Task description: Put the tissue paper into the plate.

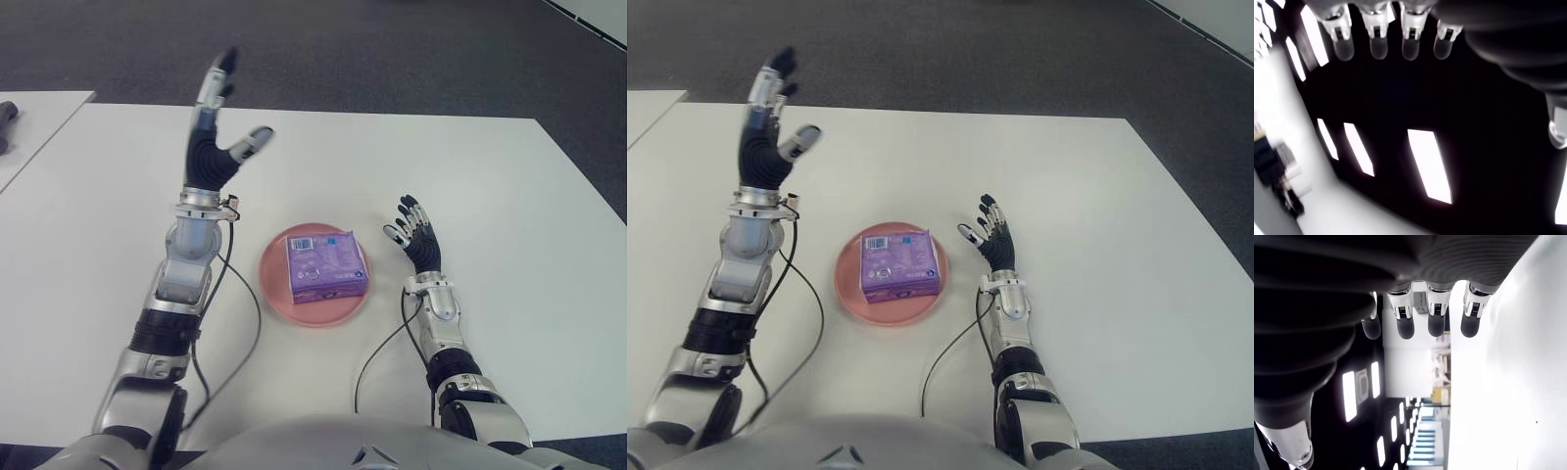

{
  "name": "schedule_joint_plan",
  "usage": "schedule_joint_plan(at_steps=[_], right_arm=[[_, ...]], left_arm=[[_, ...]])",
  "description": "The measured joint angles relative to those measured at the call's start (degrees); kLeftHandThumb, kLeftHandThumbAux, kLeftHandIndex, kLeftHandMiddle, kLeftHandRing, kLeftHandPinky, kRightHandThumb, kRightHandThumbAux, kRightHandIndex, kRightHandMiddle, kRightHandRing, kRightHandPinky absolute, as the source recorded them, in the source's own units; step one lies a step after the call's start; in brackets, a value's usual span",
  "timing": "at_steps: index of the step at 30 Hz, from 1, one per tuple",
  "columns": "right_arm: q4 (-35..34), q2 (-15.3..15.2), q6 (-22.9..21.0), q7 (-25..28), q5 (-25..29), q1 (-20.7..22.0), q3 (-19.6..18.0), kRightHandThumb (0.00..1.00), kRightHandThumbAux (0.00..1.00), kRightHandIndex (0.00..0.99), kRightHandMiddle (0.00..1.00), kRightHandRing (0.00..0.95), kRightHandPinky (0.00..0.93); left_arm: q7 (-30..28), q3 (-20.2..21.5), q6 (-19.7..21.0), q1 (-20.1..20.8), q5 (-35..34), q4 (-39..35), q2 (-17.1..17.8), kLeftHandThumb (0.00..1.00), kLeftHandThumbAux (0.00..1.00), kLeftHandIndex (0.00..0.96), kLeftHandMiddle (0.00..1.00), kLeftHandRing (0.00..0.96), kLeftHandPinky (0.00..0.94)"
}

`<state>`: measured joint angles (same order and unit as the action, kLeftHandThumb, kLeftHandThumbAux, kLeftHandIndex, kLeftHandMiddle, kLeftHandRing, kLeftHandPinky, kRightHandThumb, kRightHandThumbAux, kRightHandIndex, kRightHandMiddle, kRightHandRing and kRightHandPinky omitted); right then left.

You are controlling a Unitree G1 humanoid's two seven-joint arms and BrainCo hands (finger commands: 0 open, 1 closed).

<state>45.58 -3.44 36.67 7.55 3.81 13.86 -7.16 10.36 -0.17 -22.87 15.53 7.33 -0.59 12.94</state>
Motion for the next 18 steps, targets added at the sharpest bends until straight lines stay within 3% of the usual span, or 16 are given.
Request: schedule_joint_plan(at_steps=[9,18], right_arm=[[0.0,0.4,0.0,-1.2,-0.4,0.0,0.5,0.118,0.674,0.017,0.019,0.018,0.060],[0.0,0.9,0.0,-1.7,-0.5,0.1,1.4,0.118,0.674,0.017,0.019,0.018,0.060]], left_arm=[[-0.1,6.3,3.5,-4.5,-1.6,1.0,0.0,0.000,0.350,0.000,0.000,0.000,0.000],[-0.1,8.6,4.0,-6.8,-3.1,5.6,-0.7,0.000,0.338,0.000,0.000,0.000,0.000]])
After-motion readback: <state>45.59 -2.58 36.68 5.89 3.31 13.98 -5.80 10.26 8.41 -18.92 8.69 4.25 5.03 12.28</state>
